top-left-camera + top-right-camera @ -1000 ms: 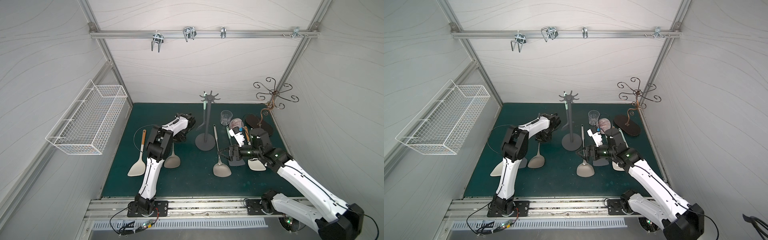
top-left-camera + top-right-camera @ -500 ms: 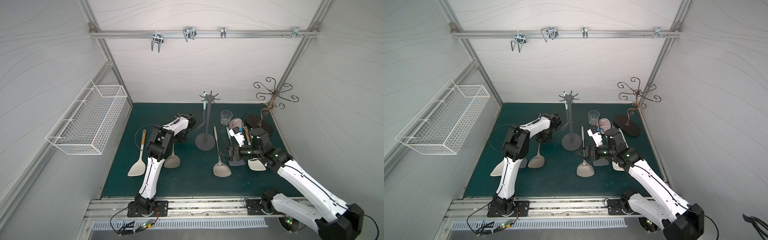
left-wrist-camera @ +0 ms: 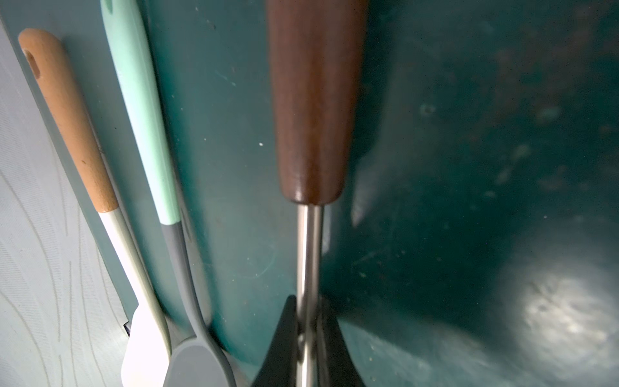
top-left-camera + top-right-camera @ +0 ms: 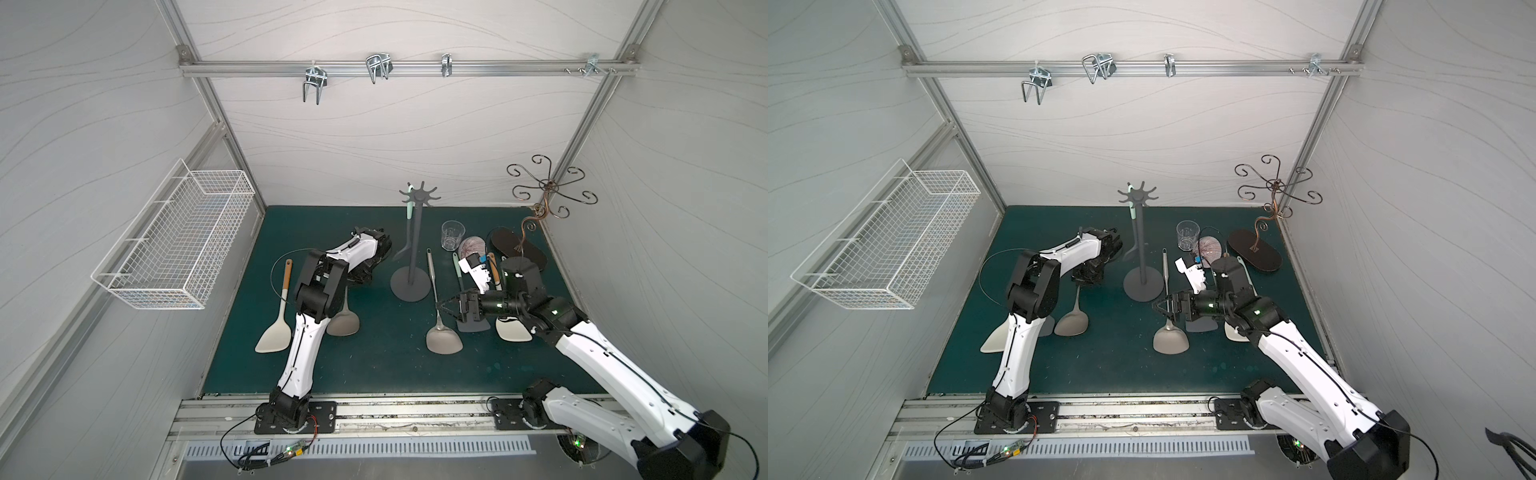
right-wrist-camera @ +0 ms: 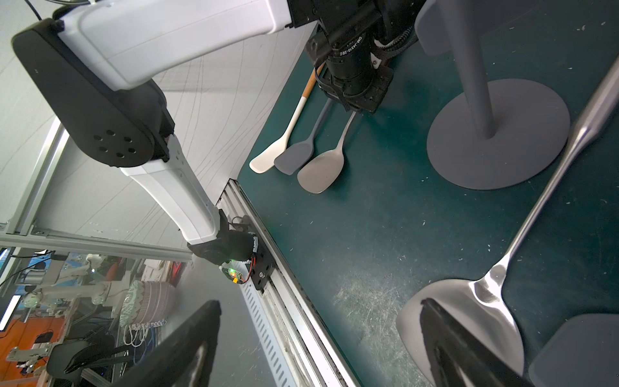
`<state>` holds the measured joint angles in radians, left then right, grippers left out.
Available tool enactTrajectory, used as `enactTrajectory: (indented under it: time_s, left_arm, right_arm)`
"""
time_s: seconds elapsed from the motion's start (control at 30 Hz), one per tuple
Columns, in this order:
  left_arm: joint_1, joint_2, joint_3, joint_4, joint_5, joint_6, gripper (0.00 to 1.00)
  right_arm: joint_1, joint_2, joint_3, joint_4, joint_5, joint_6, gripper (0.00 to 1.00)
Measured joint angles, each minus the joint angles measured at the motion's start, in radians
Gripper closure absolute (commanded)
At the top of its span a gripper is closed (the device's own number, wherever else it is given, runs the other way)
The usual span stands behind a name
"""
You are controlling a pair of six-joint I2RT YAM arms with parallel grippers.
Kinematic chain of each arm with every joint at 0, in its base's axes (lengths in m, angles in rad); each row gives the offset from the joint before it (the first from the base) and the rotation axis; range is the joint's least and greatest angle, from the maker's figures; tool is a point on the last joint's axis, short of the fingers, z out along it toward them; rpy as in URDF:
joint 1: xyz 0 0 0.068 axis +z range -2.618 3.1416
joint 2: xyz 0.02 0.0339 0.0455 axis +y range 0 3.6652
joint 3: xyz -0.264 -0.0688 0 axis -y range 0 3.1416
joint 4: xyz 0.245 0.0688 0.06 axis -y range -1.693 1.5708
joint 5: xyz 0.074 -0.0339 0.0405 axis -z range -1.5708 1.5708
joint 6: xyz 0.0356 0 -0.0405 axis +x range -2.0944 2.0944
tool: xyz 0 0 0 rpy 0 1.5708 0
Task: Take the spatula off the kitchen utensil rack
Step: Place the spatula at the center of the board.
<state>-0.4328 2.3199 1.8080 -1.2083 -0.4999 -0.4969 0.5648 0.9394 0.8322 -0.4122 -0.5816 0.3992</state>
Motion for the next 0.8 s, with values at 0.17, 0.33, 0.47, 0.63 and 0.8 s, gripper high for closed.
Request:
enactTrajectory:
  time_s: [0.17, 0.33, 0.47, 0.63, 0.8]
  left_arm:
    - [0.000, 0.000, 0.001, 0.001, 0.012, 0.014, 0.80]
    - [0.001, 0.000, 0.008, 0.002, 0.027, 0.026, 0.74]
    - [0.002, -0.003, 0.008, 0.001, 0.034, 0.030, 0.70]
    - [0.001, -0.035, -0.011, 0.014, 0.078, 0.030, 0.66]
    - [0.000, -0.135, -0.062, 0.033, 0.116, 0.031, 0.59]
  right_arm:
    - [-0.001, -0.002, 0.000, 0.000, 0.000, 0.000, 0.07]
    - [-0.001, -0.006, 0.000, 0.000, 0.000, 0.000, 0.07]
    - [-0.001, -0.006, 0.000, -0.001, 0.000, 0.000, 0.07]
    - [-0.001, -0.006, 0.000, -0.001, 0.000, 0.000, 0.07]
    - [-0.001, -0.009, 0.000, -0.013, 0.002, 0.000, 0.06]
